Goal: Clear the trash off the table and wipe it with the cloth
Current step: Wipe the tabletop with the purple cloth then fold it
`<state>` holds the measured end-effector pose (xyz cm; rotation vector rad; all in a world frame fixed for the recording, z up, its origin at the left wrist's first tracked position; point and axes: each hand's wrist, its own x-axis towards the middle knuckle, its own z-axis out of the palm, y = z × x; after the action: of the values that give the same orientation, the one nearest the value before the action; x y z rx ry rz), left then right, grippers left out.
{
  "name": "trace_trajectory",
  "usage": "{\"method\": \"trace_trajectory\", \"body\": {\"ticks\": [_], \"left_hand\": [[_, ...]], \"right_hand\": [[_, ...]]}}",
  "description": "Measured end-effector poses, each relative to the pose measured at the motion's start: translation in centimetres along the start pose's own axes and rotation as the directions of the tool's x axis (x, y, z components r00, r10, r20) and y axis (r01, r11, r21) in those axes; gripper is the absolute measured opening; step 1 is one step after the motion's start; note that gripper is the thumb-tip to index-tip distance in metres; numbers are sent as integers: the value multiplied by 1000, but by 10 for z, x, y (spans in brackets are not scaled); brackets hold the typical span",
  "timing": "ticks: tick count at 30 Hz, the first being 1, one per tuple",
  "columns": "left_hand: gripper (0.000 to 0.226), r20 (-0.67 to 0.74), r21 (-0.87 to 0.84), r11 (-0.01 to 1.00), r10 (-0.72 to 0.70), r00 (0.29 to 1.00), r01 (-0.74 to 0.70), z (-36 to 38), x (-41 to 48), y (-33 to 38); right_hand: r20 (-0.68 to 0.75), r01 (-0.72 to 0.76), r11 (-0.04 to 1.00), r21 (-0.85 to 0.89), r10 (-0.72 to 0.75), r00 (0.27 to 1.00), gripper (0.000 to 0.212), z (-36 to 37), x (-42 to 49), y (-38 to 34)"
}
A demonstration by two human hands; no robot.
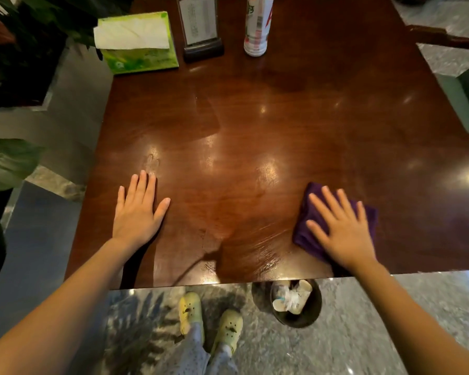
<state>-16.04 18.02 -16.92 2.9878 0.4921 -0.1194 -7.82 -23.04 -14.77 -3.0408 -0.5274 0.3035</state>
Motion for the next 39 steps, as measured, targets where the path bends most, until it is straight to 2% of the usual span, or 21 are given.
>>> {"method": "trace_trajectory", "body": {"ticks": [4,7,10,14,18,20,22,23,25,27,29,31,34,37,39], "left_hand": [[76,6,3,1000,-2,1000,2,0,-1,0],[76,4,13,1000,1,1000,-1,1,-1,0],[74,13,-2,1000,3,1000,-3,1,-1,1],[68,64,-68,998,-3,998,7,-3,1,1],[56,141,-392,918,-4,990,59,-21,3,-4],[54,116,-489,872,56,992,8,-31,0,-5],[50,90,-521,846,188,978,-115,-37,-8,-2],[48,72,-501,843,264,962,-194,-38,-13,1],[48,45,-429,854,347,937,-296,-39,-20,6],[54,83,-389,888,297,951,-244,-42,-18,14],[54,203,-354,927,207,957,-126,-47,-9,22],[32,277,-269,955,200,940,-123,-54,2,30],[7,305,-276,939,288,908,-205,-77,5,39],[8,264,-430,857,418,869,-282,-112,-2,38],[13,186,-524,799,445,876,-295,-134,-7,35]], "right_hand": [[-32,-247,966,73,250,968,71,3,-6,-22],[-72,-277,954,114,286,955,70,12,-26,-86],[-71,-232,962,141,244,967,69,20,-31,-156],[-52,-72,986,151,81,995,69,23,-20,-241],[29,64,976,207,-72,997,70,20,-13,-290],[19,117,945,305,-128,992,67,15,-12,-290],[-40,146,892,428,-143,989,60,9,-13,-273],[-100,147,893,425,-115,988,55,8,-12,-262],[-200,100,950,297,-41,979,47,8,-9,-238],[-203,88,973,214,-43,978,48,8,-7,-223],[-216,131,979,159,-95,972,45,11,-6,-218],[-220,174,973,153,-139,966,41,5,-2,-215],[-26,153,954,260,-151,988,41,-13,8,-209],[102,108,905,412,-163,981,32,-32,22,-192],[94,98,799,594,-189,977,21,-54,32,-180]]}}
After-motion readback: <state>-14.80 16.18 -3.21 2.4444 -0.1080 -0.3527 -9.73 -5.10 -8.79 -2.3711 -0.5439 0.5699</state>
